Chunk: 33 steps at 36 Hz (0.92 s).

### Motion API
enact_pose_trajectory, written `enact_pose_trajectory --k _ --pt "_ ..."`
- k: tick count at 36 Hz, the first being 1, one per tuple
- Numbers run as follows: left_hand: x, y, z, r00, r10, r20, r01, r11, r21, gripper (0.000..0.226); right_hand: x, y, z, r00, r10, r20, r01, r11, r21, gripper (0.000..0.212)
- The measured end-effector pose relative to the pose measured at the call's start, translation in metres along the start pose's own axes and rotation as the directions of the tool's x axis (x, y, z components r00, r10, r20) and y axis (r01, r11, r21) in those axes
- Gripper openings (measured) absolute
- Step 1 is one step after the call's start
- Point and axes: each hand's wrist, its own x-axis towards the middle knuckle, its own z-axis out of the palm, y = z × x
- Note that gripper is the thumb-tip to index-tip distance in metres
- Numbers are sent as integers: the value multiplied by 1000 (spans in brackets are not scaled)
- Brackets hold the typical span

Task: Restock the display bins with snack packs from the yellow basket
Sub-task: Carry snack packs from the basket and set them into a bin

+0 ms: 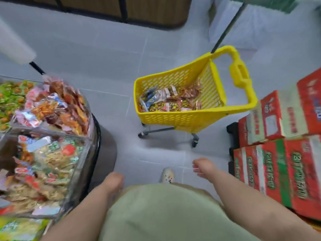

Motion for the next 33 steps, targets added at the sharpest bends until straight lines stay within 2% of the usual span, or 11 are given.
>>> enact_pose_trajectory --k 3,7,11,14,21,24,28,31,33 --pt "10 29 13 998 52 -27 -53 998 -43 29 15 -10 -29 1000 20 -19 -21 998 -66 6" --pt "17 69 22 995 99 -33 -100 994 -33 29 28 -14 -48 998 29 -58 -37 989 -146 16" --pt "35 99 15 995 98 -24 -99 995 -21 18 36 -19 -46 994 106 40 -99 986 -136 6" --pt "52 119 7 997 74 -8 -75 997 -33 16 47 -37 -45 991 117 61 -106 982 -155 5" --pt "99 180 -25 998 18 54 -17 1000 -23 21 69 -110 -45 996 79 50 -74 993 -92 13" --pt "121 209 -45 994 25 105 -27 1000 15 19 77 -148 -44 998 55 44 -51 995 -84 17" --pt "144 245 -69 994 38 106 -47 995 88 17 90 -197 -44 1000 -6 11 6 1000 -15 24" --pt "158 267 -82 995 46 94 -54 994 91 16 101 -229 -41 999 -23 29 21 998 61 15" --pt "166 278 -88 997 42 62 -47 996 80 14 111 -248 -37 998 -33 54 30 998 52 9"
